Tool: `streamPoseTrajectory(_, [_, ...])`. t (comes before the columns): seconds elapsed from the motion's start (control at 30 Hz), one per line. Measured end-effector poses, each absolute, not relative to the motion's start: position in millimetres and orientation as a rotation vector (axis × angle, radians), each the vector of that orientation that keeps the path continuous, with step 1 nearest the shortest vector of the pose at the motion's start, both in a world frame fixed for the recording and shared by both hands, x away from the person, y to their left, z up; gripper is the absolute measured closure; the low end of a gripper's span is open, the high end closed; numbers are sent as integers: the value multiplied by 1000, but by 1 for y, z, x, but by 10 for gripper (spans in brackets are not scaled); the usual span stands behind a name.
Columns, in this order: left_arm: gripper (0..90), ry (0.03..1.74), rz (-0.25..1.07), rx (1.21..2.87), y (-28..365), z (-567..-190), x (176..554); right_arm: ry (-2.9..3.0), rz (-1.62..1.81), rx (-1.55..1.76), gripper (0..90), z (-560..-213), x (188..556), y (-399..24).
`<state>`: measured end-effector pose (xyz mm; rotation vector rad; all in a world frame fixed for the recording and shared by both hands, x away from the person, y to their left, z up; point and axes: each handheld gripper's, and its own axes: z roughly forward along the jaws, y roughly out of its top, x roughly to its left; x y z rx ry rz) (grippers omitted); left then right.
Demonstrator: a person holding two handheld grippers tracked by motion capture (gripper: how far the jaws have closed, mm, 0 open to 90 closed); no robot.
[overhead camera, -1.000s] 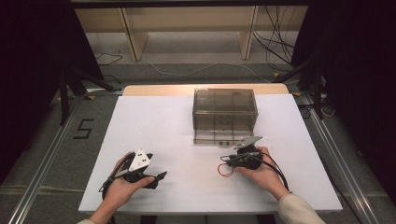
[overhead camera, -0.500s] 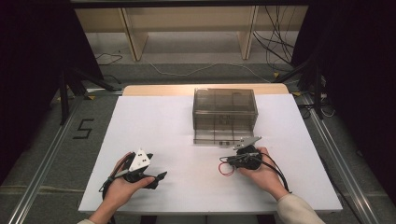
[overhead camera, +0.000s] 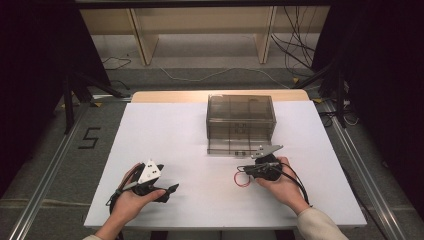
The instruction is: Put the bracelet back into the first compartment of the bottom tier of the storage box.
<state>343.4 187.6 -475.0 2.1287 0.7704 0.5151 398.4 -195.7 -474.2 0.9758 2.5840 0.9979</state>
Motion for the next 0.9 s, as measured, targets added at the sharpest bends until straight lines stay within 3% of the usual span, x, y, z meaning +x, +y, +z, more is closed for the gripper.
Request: streamPoseTrajectory(0.9, [163,771,526,2122,188,-474,343,2516,1081,983,876,-460,396,-199])
